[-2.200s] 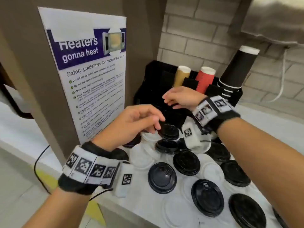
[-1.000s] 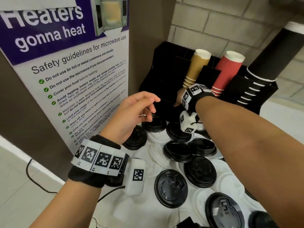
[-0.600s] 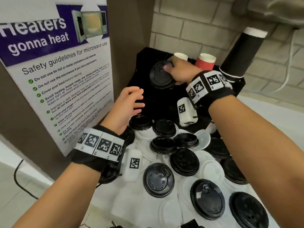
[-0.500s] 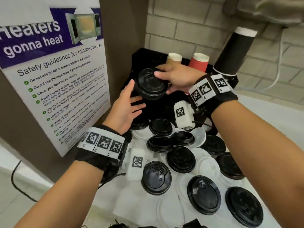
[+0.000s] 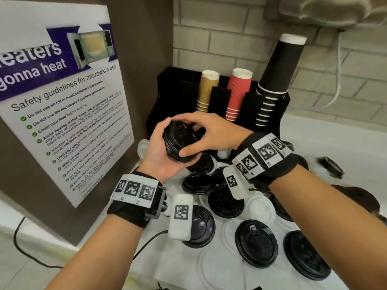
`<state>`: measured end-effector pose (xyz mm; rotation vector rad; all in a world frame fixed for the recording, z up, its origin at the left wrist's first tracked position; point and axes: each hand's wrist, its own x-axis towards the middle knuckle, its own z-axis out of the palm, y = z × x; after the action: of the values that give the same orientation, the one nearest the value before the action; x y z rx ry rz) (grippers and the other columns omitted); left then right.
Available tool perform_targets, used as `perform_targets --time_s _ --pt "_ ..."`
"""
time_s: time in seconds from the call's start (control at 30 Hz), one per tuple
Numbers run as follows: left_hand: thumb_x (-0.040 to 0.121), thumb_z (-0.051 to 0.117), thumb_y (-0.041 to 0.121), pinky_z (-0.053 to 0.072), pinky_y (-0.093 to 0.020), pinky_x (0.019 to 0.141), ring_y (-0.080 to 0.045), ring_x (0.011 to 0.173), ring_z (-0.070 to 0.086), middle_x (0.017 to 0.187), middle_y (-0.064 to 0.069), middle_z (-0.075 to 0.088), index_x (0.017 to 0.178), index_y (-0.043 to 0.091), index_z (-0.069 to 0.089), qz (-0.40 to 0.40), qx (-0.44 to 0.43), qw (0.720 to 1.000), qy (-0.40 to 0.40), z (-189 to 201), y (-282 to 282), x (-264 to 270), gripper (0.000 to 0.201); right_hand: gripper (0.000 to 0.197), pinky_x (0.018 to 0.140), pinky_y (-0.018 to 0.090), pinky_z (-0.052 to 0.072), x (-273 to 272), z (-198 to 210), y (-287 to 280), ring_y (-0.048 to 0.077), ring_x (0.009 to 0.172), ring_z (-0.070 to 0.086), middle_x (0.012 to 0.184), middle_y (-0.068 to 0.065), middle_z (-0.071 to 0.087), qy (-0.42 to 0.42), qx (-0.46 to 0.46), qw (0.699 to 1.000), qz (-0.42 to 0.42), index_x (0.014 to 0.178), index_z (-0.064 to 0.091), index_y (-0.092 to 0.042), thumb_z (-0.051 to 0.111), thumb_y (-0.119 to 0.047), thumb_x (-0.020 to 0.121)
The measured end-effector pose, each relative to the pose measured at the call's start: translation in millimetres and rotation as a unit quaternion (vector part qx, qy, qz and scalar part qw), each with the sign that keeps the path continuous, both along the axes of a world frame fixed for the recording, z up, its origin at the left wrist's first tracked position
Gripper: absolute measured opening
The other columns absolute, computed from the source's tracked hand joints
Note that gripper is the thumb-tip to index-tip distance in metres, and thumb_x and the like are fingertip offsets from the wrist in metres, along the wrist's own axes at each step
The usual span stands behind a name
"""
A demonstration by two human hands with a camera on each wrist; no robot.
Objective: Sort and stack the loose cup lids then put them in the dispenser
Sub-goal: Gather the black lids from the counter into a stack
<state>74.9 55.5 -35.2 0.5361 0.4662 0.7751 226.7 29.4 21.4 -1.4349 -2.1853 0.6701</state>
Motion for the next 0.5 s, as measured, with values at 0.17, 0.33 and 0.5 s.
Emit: perform_targets --time_s 0.17,0.33,0.5 --pt "0.092 0.04 0.059 0.05 -0.049 0.091 -0.021 0.098 0.072 0.105 -0.003 0.075 0.086 0.027 0.081 -0.01 0.024 1.0 0.008 2.5 -0.4 -3.5 0.052 0.08 0.097 0.024 0.048 -7.2 0.7 -1.2 0.009 0.117 0.054 0.13 -0.002 0.054 0.01 0.0 1.0 -0.008 0.14 0.044 -0.019 0.082 -0.031 0.071" --pt "0.087 0.052 0.046 0.051 -0.049 0.089 -0.022 0.1 0.07 0.107 -0.001 0.073 0.093 0.023 0.078 0.001 0.051 0.999 0.005 3.0 -6.8 -8.9 0.035 0.076 0.097 0.022 0.044 -9.7 2.7 0.5 0.011 0.11 0.051 0.119 0.0 0.045 -0.038 0.009 0.999 -0.006 0.14 0.046 -0.024 0.08 -0.036 0.072" --pt "0.089 0.055 0.033 0.05 -0.034 0.068 -0.024 0.087 0.058 0.103 -0.002 0.061 0.096 0.031 0.059 0.083 0.056 0.994 0.053 3.5 2.5 -22.5 0.009 0.045 0.088 0.023 0.047 -4.5 2.0 13.2 0.016 0.106 0.056 0.116 0.003 0.056 0.008 -0.029 0.997 -0.077 0.129 0.051 -0.011 0.058 -0.036 0.093"
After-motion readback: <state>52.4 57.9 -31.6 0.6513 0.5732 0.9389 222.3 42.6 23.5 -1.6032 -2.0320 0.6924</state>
